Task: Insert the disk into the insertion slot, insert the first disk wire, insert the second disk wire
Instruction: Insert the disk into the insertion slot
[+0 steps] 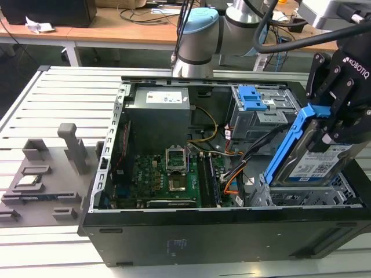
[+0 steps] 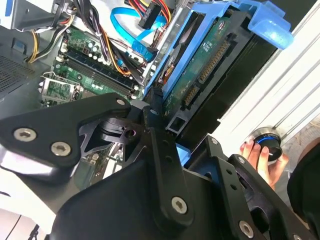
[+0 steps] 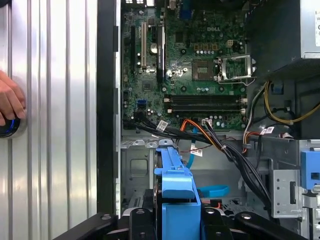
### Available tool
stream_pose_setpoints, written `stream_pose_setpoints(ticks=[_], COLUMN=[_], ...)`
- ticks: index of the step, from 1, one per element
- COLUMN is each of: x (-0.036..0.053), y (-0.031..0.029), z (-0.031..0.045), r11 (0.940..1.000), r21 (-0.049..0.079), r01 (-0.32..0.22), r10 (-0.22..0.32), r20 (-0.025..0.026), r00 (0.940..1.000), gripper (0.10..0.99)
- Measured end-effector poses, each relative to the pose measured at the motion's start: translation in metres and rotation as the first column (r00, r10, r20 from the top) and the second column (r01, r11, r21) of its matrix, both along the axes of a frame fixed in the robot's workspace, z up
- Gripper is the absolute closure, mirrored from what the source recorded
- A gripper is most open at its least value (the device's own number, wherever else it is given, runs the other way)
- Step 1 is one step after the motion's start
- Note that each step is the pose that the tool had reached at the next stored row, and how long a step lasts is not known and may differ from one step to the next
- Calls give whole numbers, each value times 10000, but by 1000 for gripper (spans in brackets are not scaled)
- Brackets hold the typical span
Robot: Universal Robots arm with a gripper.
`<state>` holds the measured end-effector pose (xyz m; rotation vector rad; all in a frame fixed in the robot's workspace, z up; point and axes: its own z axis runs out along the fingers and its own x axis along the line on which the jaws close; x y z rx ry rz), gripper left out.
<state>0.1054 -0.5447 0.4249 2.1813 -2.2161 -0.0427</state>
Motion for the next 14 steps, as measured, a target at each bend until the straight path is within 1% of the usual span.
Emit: stream_pose_setpoints(ticks=[4,6,9,14], x=[0,0,0,0], y=[0,0,0,0], z=[-84,-113,-145,-174], r11=[10000,10000,10000,10000], r21=[1,1,0,1], r01=[-1,0,0,0], r10=[1,0,0,0], r20=[0,-1,0,0], r00=[10000,10000,10000,10000], gripper=[722,722,722,722])
